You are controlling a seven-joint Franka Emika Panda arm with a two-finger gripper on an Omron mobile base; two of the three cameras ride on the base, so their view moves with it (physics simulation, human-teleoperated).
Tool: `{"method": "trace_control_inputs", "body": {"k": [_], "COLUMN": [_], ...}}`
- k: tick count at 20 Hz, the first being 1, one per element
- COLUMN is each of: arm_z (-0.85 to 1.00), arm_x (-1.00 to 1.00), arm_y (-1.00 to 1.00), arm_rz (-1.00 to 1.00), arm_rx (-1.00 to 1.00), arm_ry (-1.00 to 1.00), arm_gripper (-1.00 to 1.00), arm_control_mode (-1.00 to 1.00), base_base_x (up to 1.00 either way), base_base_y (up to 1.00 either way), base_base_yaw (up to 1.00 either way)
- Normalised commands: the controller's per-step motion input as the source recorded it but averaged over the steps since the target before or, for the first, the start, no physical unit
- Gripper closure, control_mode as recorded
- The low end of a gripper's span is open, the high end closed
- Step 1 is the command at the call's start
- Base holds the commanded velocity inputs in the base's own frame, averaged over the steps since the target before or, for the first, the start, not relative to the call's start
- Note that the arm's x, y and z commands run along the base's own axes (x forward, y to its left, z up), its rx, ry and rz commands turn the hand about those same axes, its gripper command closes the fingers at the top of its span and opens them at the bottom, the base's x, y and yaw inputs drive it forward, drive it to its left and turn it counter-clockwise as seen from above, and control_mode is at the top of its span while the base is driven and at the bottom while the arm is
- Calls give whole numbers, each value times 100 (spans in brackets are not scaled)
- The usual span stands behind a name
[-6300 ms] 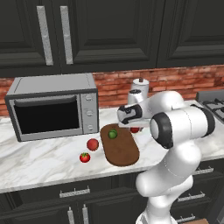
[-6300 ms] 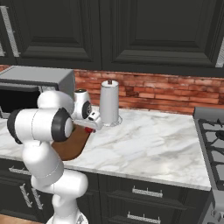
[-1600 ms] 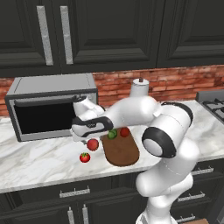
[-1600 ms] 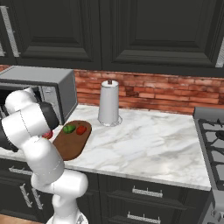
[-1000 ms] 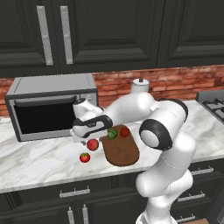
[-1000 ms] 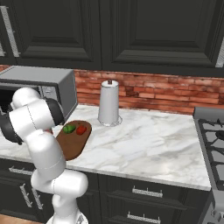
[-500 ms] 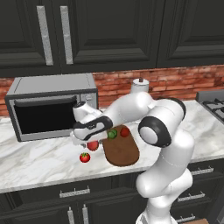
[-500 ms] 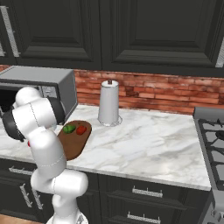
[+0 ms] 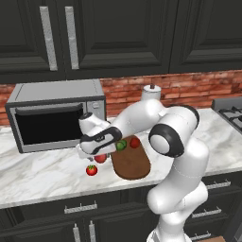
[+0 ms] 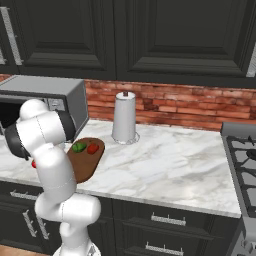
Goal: Place the avocado, onion, tomato, and bell pepper on the cutting board.
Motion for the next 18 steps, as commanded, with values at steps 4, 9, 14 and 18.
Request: {"method": "trace_control_inputs", "body": {"k": [4, 9, 14, 18], "arm_z": [-8, -3, 38, 50], "arm_x": [4, 2, -26, -46], "arm_y": [0, -8, -12, -13], "arm_rz": [1, 4, 0, -2], "arm_rx": [0, 1, 0, 0], "arm_ry": [-2, -6, -23, -11], "arm_gripper": [100, 100, 100, 100], "arm_control_mode": [-100, -100, -100, -100], "base_base_x": [0, 0, 0, 0], "base_base_y": [0, 0, 0, 0], "base_base_yaw": [0, 0, 0, 0]}}
